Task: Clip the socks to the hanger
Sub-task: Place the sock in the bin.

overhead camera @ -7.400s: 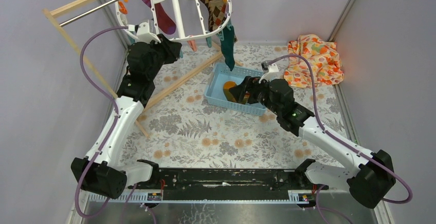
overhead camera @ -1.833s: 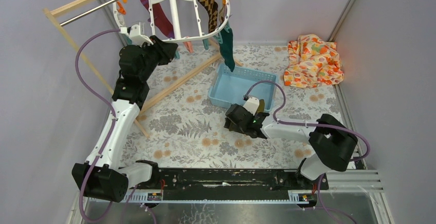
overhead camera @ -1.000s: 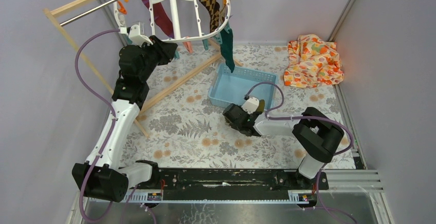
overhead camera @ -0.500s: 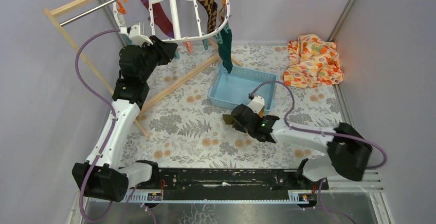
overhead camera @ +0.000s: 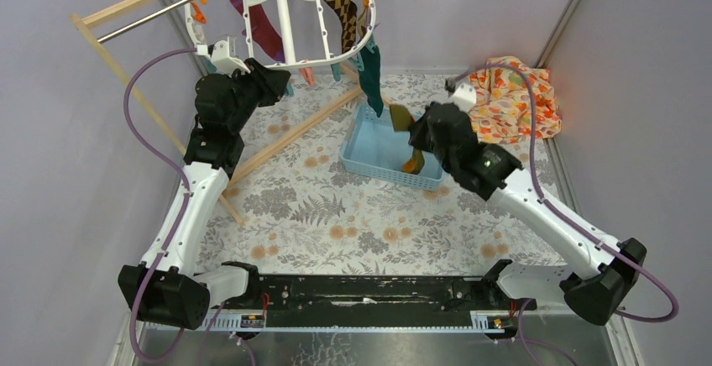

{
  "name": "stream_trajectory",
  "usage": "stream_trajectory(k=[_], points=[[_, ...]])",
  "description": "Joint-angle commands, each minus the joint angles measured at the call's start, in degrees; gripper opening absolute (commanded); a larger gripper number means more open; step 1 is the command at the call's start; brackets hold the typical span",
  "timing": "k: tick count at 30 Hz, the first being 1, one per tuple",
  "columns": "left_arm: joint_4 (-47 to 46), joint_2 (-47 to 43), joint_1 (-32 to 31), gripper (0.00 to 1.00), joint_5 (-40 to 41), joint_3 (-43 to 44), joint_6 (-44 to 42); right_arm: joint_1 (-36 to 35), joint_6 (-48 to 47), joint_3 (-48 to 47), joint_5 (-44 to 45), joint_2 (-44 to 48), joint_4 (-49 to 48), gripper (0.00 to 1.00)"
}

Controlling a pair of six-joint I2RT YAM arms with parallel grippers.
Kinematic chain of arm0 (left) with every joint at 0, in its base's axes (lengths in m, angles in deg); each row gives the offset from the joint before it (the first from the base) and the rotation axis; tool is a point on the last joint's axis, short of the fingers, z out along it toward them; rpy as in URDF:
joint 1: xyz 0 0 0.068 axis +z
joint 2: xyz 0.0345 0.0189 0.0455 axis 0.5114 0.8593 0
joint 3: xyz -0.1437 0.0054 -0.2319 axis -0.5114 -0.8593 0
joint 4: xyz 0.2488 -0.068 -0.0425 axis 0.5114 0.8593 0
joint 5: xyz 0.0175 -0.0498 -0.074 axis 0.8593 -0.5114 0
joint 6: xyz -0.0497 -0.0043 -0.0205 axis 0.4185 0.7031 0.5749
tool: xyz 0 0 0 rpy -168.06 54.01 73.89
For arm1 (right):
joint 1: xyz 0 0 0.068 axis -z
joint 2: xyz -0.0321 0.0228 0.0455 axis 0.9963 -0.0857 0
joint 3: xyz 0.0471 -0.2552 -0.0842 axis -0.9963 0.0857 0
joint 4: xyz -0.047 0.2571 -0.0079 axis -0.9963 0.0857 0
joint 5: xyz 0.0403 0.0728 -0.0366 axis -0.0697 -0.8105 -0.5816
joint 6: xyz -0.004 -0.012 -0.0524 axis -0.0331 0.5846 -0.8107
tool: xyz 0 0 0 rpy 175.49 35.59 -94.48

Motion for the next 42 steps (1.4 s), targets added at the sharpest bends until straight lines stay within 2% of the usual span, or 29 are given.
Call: stream_trajectory(k=[1, 4, 7, 12, 20, 33, 38, 42], points=[[0.8, 0.2, 0.4, 0.00, -0.4, -1.1, -0.2, 4.6, -14.2, -14.6, -3.6, -5.7, 3.2, 0.00], [1.1, 0.4, 0.4, 0.00, -0.3, -1.1, -0.4, 7.7, -17.1, -19.1, -7.2, -9.4, 1.6, 0.00], [1.3, 0.4, 0.4, 0.00, 0.2, -1.1, -0.8, 9.7, -17.5, -18.7, -13.7, -11.7, -0.8, 0.00], [1.5, 0.6, 0.4, 0.00, 0.8, -1.1, -1.2, 9.7, -17.0, -7.0, -21.4, -12.4, -8.0, 0.00], [1.1, 1.2, 0.4, 0.00, 0.0, -1.3, -0.9, 9.7, -14.5, 10.4, -26.5, -12.4, -15.7, 0.00], [1.0, 1.5, 0.4, 0.00, -0.4, -1.4, -0.5, 9.7, -12.3, 21.1, -29.2, -11.2, -20.0, 0.00], [0.9, 1.4, 0.3, 0.00, -0.6, -1.5, -0.5, 9.7, -11.8, 22.7, -31.0, -8.9, -23.7, 0.39], [0.8, 1.4, 0.4, 0.00, -0.6, -1.7, -0.5, 9.7, -12.1, 25.5, -33.6, -6.5, -27.7, 0.66]])
